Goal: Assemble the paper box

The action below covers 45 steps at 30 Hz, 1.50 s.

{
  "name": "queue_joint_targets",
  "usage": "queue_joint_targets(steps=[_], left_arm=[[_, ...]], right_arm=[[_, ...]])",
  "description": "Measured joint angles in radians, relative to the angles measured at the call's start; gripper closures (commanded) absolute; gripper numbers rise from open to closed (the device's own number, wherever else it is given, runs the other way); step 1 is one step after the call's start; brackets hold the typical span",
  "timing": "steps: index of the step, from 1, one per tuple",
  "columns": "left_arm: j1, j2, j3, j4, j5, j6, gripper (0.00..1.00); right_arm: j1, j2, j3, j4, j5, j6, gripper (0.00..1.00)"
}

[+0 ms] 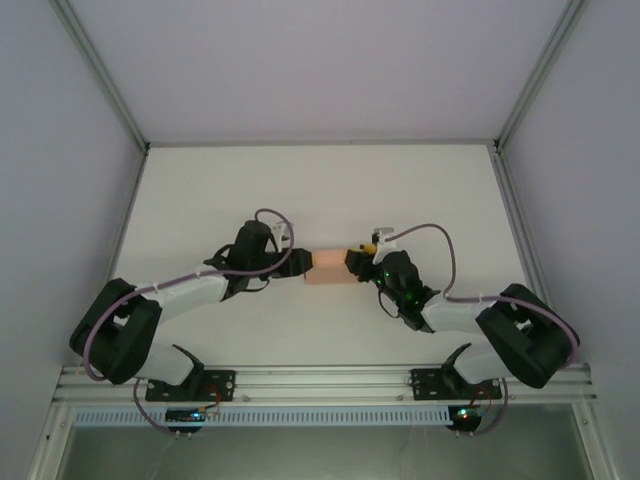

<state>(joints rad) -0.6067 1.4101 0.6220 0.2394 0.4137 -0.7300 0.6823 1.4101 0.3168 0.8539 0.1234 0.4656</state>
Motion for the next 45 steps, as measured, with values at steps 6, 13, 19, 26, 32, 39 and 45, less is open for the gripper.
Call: queue_joint_targets(steps=[6, 13, 19, 26, 32, 39, 45], left_arm=[[0.019, 0.000, -0.076, 0.151, 0.043, -0.067, 0.88], [0.018, -0.003, -0.110, 0.213, 0.042, -0.095, 1.00], [0.016, -0.010, -0.097, 0.187, 0.029, -0.081, 0.83], [0.004, -0.007, 0.056, -0.076, -0.080, 0.014, 0.36], [-0.009, -0.007, 0.253, -0.306, -0.153, 0.107, 0.00], [0.010, -0.028, 0.424, -0.474, -0.270, 0.199, 0.00], [0.112, -0.097, 0.422, -0.589, -0.387, 0.229, 0.00]], right_arm=[[-0.035, 0.087, -0.059, 0.238, -0.034, -0.010, 0.93], [-0.039, 0.143, -0.101, 0.401, -0.031, -0.011, 1.00], [-0.039, 0.055, -0.107, 0.320, -0.031, -0.029, 0.99], [-0.044, -0.156, 0.066, -0.283, -0.028, -0.074, 0.67], [-0.068, -0.258, 0.274, -0.722, -0.063, -0.124, 0.09], [-0.097, -0.229, 0.562, -1.046, -0.269, -0.404, 0.01], [-0.012, -0.005, 0.814, -1.341, -0.345, -0.756, 0.01]])
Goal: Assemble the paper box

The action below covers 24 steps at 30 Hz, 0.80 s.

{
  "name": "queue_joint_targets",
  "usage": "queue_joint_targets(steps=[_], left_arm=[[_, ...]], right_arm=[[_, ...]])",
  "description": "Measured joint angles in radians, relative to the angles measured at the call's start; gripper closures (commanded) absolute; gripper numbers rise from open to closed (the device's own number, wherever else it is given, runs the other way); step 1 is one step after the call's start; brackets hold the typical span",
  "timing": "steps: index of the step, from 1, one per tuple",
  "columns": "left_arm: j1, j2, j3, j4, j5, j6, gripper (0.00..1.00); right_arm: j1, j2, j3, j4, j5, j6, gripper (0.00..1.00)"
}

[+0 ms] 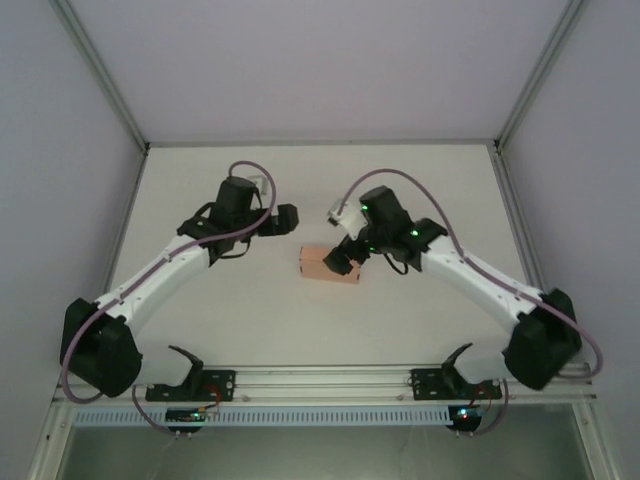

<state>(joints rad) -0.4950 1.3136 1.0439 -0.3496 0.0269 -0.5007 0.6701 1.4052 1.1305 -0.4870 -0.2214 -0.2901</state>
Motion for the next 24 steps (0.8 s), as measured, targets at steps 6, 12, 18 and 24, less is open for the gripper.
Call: queue_joint_targets(steps=[6, 12, 18, 24], left_arm=[[0.101, -0.103, -0.100, -0.077, -0.079, 0.003, 0.00], [0.154, -0.169, -0.160, -0.142, -0.122, 0.003, 0.01], [0.168, -0.194, -0.170, -0.156, -0.134, 0.003, 0.00], [0.168, -0.201, -0.174, -0.155, -0.157, 0.007, 0.00]], right_arm=[[0.047, 0.251, 0.182, -0.185, 0.066, -0.194, 0.04], [0.082, 0.372, 0.245, -0.250, 0.171, -0.280, 0.16], [0.122, 0.411, 0.248, -0.234, 0.323, -0.349, 0.29], [0.161, 0.410, 0.202, -0.130, 0.486, -0.451, 0.32]])
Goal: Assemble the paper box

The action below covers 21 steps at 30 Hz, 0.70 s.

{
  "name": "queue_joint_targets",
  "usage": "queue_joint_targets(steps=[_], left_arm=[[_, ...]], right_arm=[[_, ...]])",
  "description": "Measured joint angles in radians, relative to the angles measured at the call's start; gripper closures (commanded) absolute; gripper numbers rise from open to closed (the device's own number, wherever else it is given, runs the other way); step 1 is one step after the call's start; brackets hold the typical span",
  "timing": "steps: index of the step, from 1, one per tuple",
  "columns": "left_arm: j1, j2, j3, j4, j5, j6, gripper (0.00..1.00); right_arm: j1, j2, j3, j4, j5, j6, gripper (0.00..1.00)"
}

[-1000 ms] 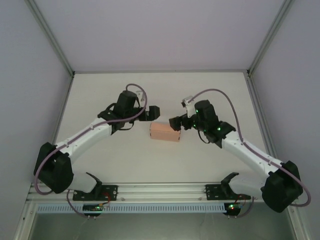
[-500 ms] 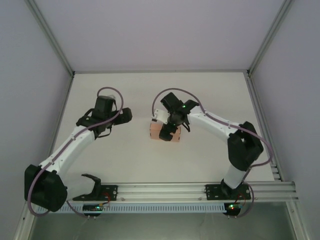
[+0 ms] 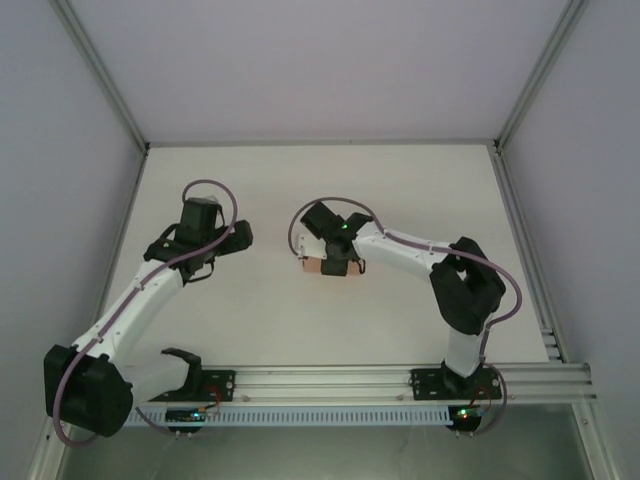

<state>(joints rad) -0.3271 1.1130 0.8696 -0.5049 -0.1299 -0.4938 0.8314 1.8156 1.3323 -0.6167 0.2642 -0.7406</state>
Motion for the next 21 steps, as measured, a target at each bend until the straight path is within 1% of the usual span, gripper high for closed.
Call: queue_joint_targets(steps=[9, 12, 16, 21], left_arm=[[0.000, -0.001, -0.022, 0.000, -0.029, 0.000, 0.00], [0.000, -0.006, -0.026, 0.000, -0.041, 0.000, 0.00], [0.000, -0.023, -0.037, 0.000, -0.043, 0.000, 0.00], [0.000, -0.026, -0.044, 0.000, -0.043, 0.000, 0.00]], right_arm=[[0.040, -0.010, -0.098, 0.210, 0.198, -0.128, 0.36], [0.071, -0.033, -0.151, 0.275, 0.255, -0.151, 0.29], [0.119, -0.061, -0.193, 0.272, 0.299, -0.119, 0.28], [0.185, -0.072, -0.214, 0.205, 0.314, 0.001, 0.19]])
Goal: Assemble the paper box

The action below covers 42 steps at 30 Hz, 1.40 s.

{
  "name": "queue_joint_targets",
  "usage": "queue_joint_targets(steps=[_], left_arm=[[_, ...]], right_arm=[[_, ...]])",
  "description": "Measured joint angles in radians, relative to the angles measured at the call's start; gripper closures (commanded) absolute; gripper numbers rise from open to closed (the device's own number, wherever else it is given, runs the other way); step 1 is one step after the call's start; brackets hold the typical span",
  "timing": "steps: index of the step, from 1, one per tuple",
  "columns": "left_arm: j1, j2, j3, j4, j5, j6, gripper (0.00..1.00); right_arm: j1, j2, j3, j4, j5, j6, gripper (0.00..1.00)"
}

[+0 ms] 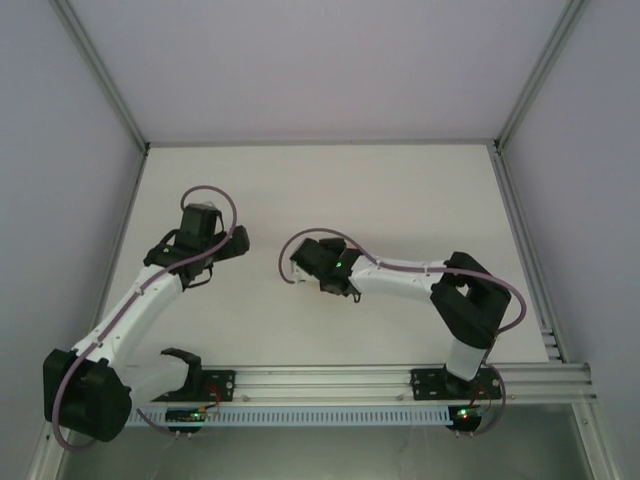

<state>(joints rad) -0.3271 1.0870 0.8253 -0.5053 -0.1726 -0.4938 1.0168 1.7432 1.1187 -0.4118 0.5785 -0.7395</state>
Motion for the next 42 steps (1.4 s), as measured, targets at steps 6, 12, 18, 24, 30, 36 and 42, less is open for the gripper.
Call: queue_joint_targets(steps=[6, 12, 18, 24, 30, 36, 42], left_arm=[[0.000, -0.001, -0.010, 0.008, 0.000, 0.000, 0.00], [0.000, -0.001, -0.011, 0.017, 0.003, 0.004, 0.01], [0.054, 0.000, -0.016, 0.105, 0.000, 0.069, 0.00], [0.212, 0.047, -0.171, 0.428, -0.029, 0.163, 0.00], [0.298, 0.173, -0.421, 0.819, -0.063, 0.286, 0.00], [0.335, 0.257, -0.486, 1.057, -0.002, 0.349, 0.00], [0.338, 0.283, -0.453, 1.151, 0.084, 0.401, 0.00]], right_arm=[[0.076, -0.014, 0.000, -0.122, -0.050, 0.154, 0.05], [0.070, -0.124, 0.007, -0.217, -0.151, 0.242, 0.01], [-0.109, -0.312, 0.015, -0.187, -0.273, 0.298, 0.01], [-0.611, -0.498, -0.192, 0.163, -0.410, 0.518, 0.01], [-0.876, -0.505, -0.540, 0.522, -0.494, 0.663, 0.01], [-0.949, -0.425, -0.677, 0.812, -0.547, 0.680, 0.01], [-0.991, -0.286, -0.730, 1.106, -0.607, 0.681, 0.02]])
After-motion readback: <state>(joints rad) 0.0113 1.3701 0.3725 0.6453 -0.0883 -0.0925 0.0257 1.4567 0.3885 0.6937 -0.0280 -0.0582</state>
